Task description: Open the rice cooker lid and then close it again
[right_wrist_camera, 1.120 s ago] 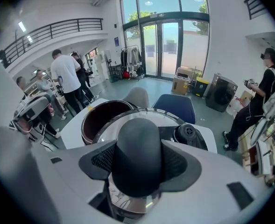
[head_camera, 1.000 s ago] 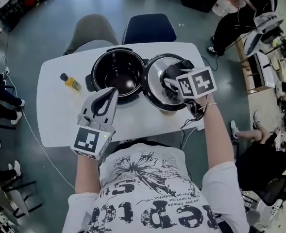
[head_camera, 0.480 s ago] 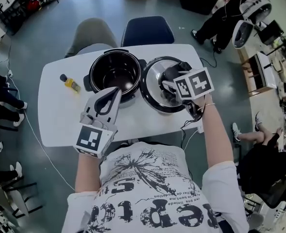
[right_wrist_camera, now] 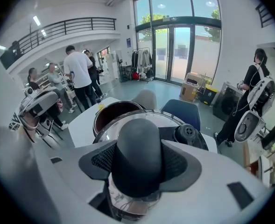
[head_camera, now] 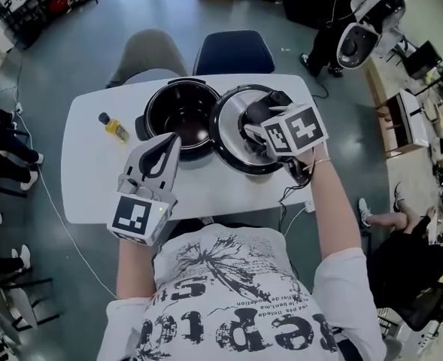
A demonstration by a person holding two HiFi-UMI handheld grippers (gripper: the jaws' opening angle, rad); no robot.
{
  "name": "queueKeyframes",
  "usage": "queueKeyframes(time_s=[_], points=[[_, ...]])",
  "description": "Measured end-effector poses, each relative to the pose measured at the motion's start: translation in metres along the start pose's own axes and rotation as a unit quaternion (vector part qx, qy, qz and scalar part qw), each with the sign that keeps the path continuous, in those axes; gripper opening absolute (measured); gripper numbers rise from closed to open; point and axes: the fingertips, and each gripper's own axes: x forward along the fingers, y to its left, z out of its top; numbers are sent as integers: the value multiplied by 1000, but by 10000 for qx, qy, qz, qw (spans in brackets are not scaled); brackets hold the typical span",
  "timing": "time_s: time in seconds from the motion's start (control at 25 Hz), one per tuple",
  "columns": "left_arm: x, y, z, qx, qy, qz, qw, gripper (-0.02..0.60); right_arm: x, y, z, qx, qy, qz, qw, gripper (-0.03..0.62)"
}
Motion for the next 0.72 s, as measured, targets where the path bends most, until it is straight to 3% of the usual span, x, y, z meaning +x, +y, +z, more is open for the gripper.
queueKeyframes(time_s=[0.12, 0.28, 0.72], points=[[-4, 16, -1, -84, -150, 105, 9998, 14, 16, 18, 20, -146, -7, 163, 9998, 293], [-16, 38, -10, 4, 101, 189, 9998, 14, 39, 44, 47, -343, 18, 360, 9988, 293], [-61, 109, -10, -157, 25, 653, 9977, 14, 83, 106, 97, -799, 225, 700, 9941, 293]])
